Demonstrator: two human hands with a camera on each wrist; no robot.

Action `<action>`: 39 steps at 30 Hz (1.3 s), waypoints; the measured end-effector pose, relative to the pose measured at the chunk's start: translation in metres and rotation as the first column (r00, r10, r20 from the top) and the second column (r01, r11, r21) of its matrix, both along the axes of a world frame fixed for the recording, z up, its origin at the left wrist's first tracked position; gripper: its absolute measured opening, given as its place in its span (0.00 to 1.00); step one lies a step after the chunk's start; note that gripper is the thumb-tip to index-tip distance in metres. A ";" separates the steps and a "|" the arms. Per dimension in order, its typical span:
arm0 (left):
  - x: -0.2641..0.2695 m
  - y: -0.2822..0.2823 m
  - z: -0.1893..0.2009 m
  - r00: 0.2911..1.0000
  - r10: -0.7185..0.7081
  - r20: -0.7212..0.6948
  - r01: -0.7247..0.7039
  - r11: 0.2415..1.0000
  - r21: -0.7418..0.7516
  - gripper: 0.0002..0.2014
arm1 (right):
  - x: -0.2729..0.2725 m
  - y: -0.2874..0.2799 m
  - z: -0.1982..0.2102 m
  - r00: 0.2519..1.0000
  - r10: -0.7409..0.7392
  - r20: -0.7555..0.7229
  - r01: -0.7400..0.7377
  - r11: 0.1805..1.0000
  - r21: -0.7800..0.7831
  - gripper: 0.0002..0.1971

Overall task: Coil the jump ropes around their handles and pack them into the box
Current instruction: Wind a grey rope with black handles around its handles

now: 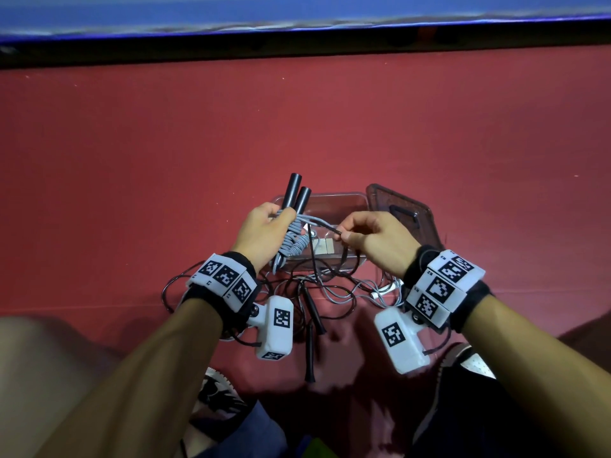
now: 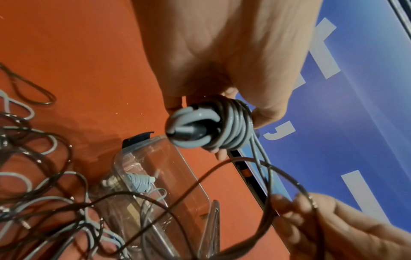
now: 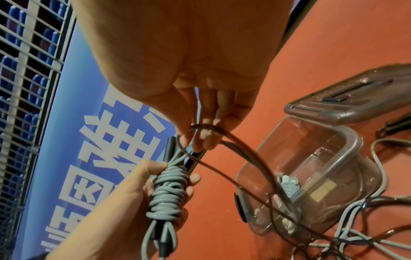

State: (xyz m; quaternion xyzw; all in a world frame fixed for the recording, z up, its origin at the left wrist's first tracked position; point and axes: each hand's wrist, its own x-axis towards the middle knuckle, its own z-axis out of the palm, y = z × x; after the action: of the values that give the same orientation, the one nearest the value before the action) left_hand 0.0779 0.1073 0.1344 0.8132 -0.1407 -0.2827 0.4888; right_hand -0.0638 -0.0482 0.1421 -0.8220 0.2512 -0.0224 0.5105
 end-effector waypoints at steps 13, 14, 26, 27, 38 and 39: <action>-0.006 -0.002 -0.006 0.993 -0.117 -0.008 0.116 0.993 -0.034 0.15 | -0.001 0.021 0.015 0.999 0.027 0.038 -0.035 0.969 0.243 0.06; -0.006 -0.002 -0.006 0.992 -0.124 -0.007 0.124 0.992 -0.034 0.15 | -0.002 0.022 0.012 0.999 0.026 0.026 -0.031 0.975 0.220 0.08; -0.001 0.000 -0.010 0.990 -0.113 0.086 0.111 0.993 0.027 0.13 | 0.002 0.011 0.005 0.994 -0.108 -0.022 0.110 0.975 0.195 0.06; -0.001 0.000 -0.010 0.991 -0.111 0.080 0.108 0.994 0.031 0.15 | 0.003 0.012 0.006 0.993 -0.117 -0.006 0.116 0.971 0.207 0.05; -0.004 -0.003 -0.005 0.991 -0.130 0.020 0.131 0.991 -0.033 0.19 | 0.001 0.005 -0.013 0.996 -0.015 -0.090 0.018 0.999 0.033 0.09; -0.004 -0.003 -0.004 0.991 -0.134 0.011 0.135 0.990 -0.046 0.18 | 0.000 0.005 -0.014 0.993 -0.009 -0.121 0.013 0.999 0.033 0.09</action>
State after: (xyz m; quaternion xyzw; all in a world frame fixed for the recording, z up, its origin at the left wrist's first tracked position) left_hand 0.0736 0.1040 0.1306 0.7913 -0.2038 -0.3084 0.4870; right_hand -0.0634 -0.0432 0.1284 -0.8118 0.2863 0.0288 0.5081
